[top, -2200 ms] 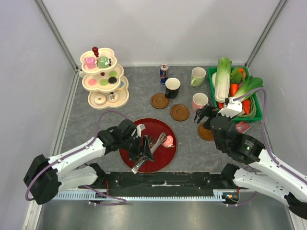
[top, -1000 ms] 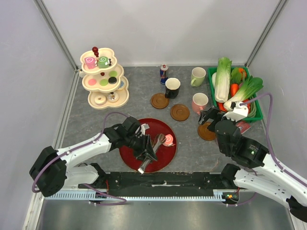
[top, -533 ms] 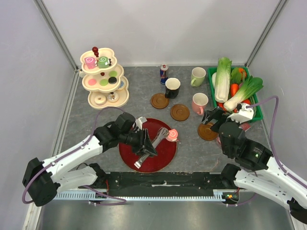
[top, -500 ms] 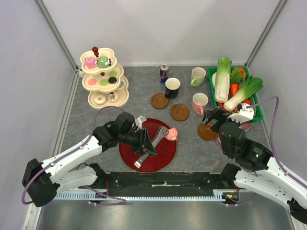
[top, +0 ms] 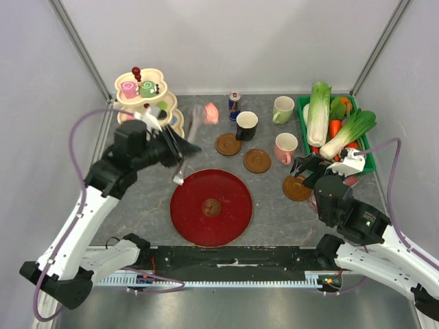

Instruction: Serve the afternoon tea

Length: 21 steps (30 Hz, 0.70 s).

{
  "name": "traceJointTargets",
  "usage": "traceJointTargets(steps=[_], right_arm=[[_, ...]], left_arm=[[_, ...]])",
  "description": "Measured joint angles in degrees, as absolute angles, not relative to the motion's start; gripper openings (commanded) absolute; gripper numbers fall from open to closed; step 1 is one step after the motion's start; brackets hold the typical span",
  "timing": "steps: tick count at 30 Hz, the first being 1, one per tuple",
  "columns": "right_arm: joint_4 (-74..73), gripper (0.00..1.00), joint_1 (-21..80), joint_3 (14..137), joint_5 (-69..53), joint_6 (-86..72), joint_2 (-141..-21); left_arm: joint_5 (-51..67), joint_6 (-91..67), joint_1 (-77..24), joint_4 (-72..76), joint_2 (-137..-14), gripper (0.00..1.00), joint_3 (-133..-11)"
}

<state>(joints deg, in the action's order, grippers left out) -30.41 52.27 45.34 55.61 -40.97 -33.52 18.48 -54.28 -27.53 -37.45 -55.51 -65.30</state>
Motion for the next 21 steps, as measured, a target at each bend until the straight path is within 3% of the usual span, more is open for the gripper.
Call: traceJointTargets(steps=[4,10,21], right_arm=[[-30.22,0.98,52.27,45.34,56.10,-39.83,-33.98],[-29.17,0.98,52.27,45.36,57.60,-38.22,-34.57],[-27.83,0.98,52.27,45.36,60.38,-35.46,-37.32]], left_arm=[[12.36,-50.52,-21.76,-36.51,-59.07,0.02,-79.61],[9.63,-46.48,-10.37,-36.29,-68.03,0.02,-90.72],[11.57,-40.51,-5.61,-40.69,-87.18,0.02,-102.50]])
